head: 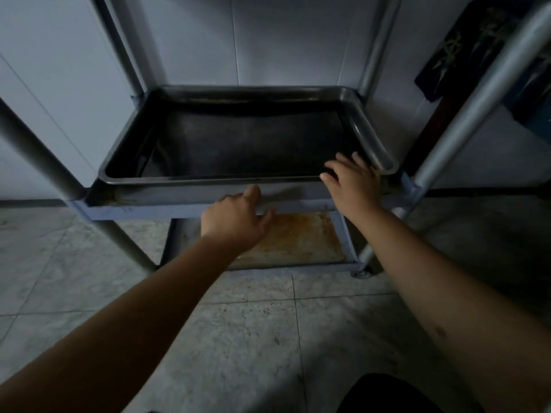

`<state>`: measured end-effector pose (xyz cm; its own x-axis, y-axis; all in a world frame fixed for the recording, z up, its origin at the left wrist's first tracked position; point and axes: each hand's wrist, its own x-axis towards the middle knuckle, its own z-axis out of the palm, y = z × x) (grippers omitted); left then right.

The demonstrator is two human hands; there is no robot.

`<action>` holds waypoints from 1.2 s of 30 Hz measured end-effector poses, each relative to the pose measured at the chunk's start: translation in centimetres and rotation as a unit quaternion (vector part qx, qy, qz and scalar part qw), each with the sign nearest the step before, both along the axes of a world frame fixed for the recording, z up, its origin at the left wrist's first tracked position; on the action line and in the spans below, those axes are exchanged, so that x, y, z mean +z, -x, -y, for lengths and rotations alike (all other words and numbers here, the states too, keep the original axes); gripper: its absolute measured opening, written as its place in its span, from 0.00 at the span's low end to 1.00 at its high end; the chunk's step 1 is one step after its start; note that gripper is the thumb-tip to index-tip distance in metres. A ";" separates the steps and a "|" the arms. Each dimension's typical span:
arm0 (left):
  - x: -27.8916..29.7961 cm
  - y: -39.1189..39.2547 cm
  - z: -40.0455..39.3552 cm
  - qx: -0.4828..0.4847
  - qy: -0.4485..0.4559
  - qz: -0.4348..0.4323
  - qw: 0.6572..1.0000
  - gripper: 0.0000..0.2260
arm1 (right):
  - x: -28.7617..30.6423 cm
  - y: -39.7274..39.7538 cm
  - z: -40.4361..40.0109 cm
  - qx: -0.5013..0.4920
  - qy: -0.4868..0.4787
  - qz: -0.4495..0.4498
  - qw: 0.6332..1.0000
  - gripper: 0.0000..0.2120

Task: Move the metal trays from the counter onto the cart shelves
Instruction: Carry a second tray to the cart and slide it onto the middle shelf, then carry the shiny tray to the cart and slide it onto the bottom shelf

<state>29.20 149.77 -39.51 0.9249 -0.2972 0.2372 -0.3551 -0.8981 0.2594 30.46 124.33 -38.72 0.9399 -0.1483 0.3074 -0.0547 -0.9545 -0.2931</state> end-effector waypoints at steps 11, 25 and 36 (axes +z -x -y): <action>11.6 6.6 -4.8 0.032 -0.160 -0.172 0.971 0.41 | 10.4 9.7 -8.1 0.053 0.051 -0.282 0.957 0.57; 46.7 22.9 -5.4 0.042 -0.125 -0.178 0.975 0.43 | 42.5 25.6 -9.4 0.094 -0.028 -0.258 0.961 0.49; 51.3 25.1 5.3 -0.275 -0.114 -0.128 0.946 0.43 | 46.3 44.2 -3.3 -0.184 -0.061 -0.288 0.938 0.47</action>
